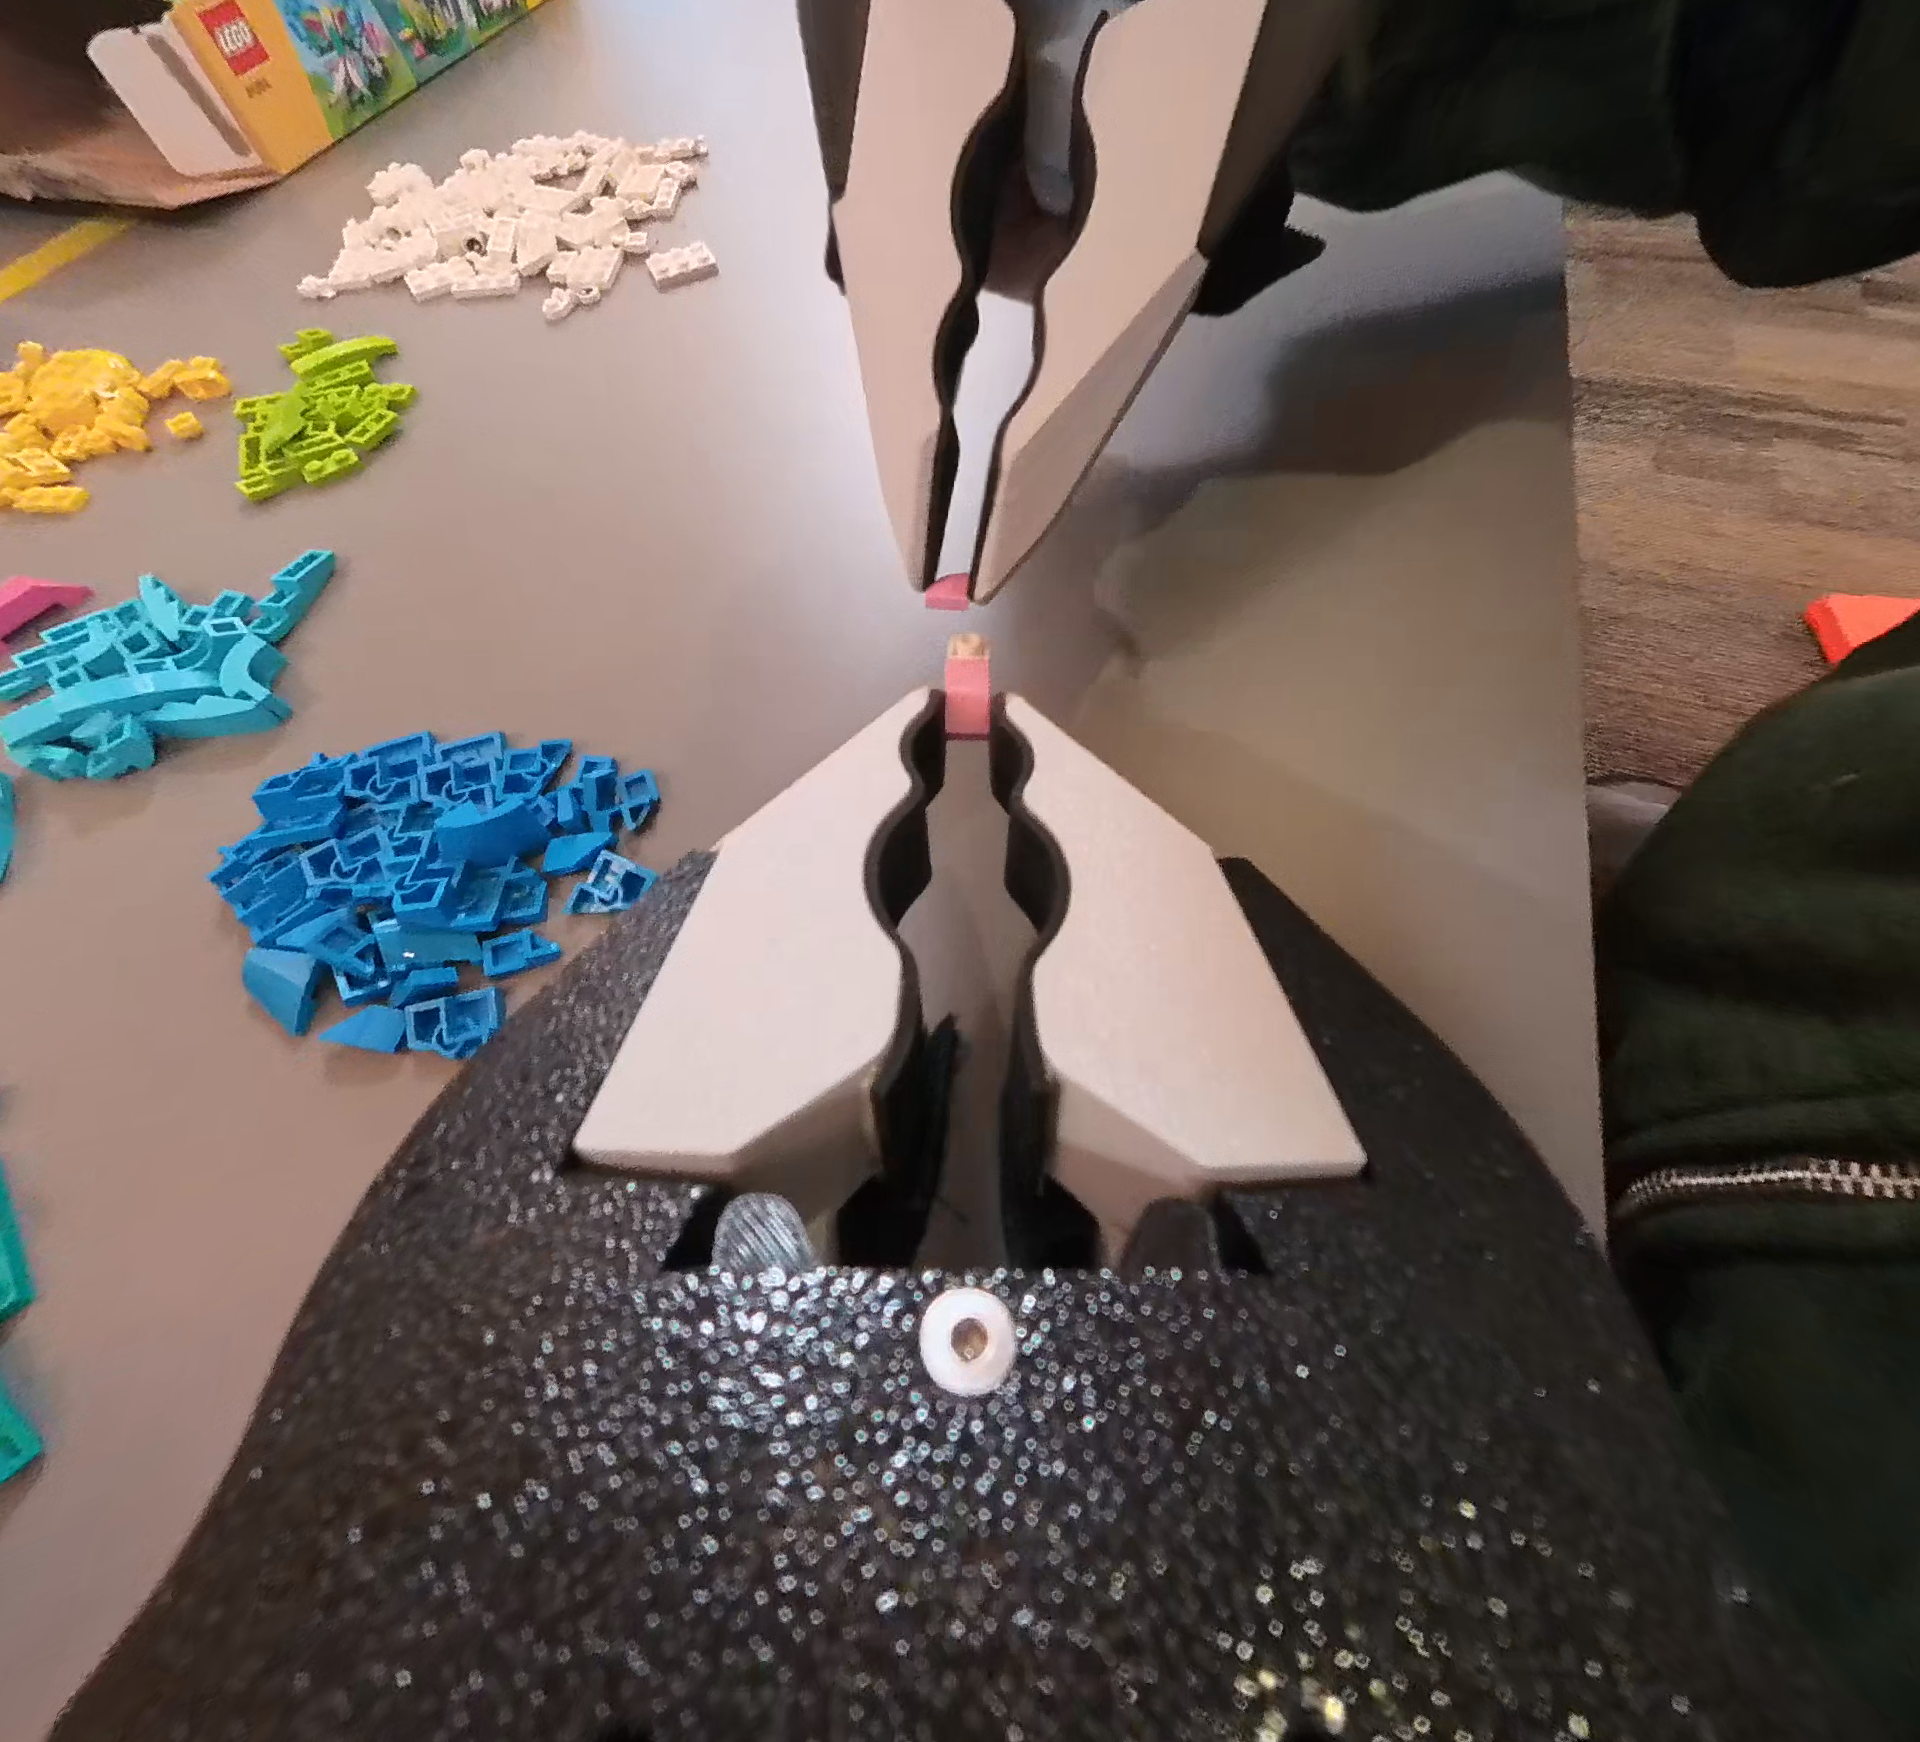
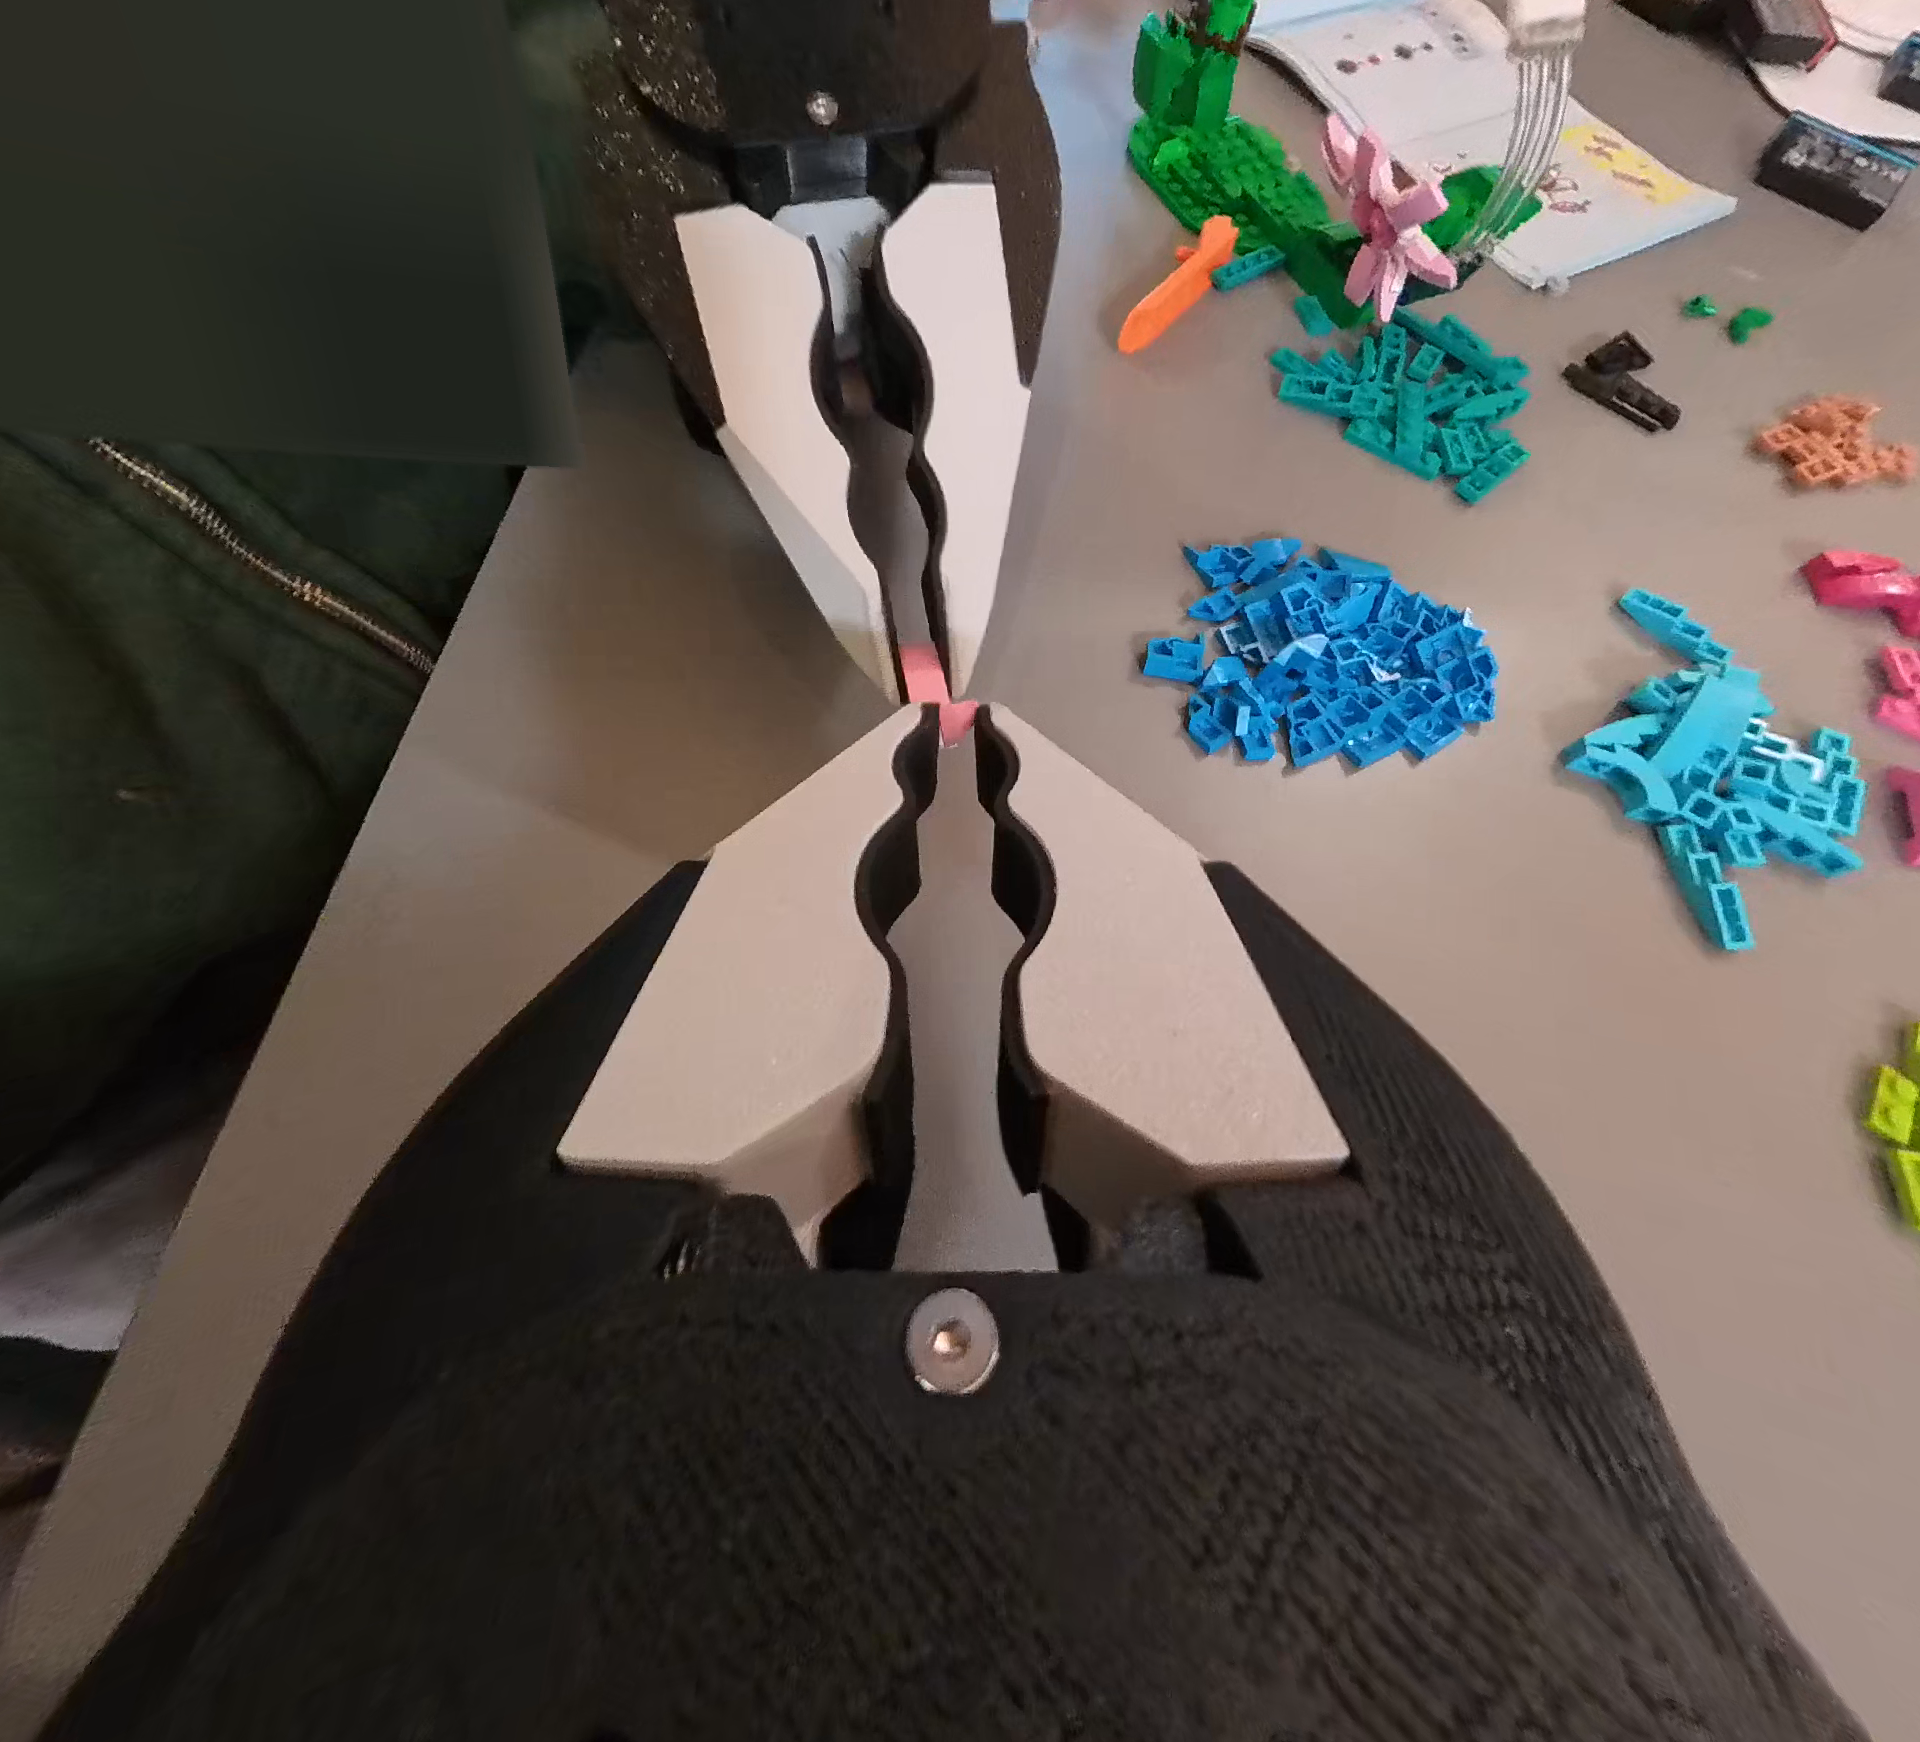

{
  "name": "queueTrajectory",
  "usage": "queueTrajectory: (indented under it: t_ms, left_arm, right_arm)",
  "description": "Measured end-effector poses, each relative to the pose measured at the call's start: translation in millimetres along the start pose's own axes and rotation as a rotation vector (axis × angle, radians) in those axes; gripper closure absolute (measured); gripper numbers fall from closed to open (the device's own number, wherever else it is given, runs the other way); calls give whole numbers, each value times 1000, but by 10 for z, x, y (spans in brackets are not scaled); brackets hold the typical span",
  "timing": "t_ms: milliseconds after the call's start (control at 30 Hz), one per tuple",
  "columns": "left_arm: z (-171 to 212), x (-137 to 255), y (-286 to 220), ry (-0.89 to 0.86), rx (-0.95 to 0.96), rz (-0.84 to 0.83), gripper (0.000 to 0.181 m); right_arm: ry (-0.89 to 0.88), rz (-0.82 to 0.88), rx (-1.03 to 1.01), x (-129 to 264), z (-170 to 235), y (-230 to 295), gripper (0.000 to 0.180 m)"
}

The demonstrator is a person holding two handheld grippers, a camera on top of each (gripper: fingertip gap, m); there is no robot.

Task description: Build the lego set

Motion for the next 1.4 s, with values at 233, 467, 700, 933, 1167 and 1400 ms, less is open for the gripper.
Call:
queueTrajectory:
  t_ms: [233,467,700,933,1167,1400]
  left_arm:
    - [-68,36,-4,-61,9,7,175]
    - [-116,54,-23,-107,13,28,175]
    - [-141,70,-22,-125,8,23,175]
    - [-151,85,0,-134,4,5,175]
    - [-159,99,25,-142,10,-12,175]
    - [-155,101,28,-139,15,-11,175]
  right_arm:
    - [25,-37,37,5,-40,32,175]
    - [53,-66,103,38,-102,69,175]
    - [97,-61,118,45,-146,59,174]
    - [120,-53,91,37,-146,62,174]
    - [128,-28,73,31,-161,33,174]
    - [113,-6,69,51,-167,10,168]
Point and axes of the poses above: each gripper's, where its closed fingertips meet, x back along the fingers, z out of its underside, y = z × x across the jaws, the point moved 3 cm from there along x, back along the fingers, and after that the axes turned 3 degrees about -x, right-handed, at the moved point
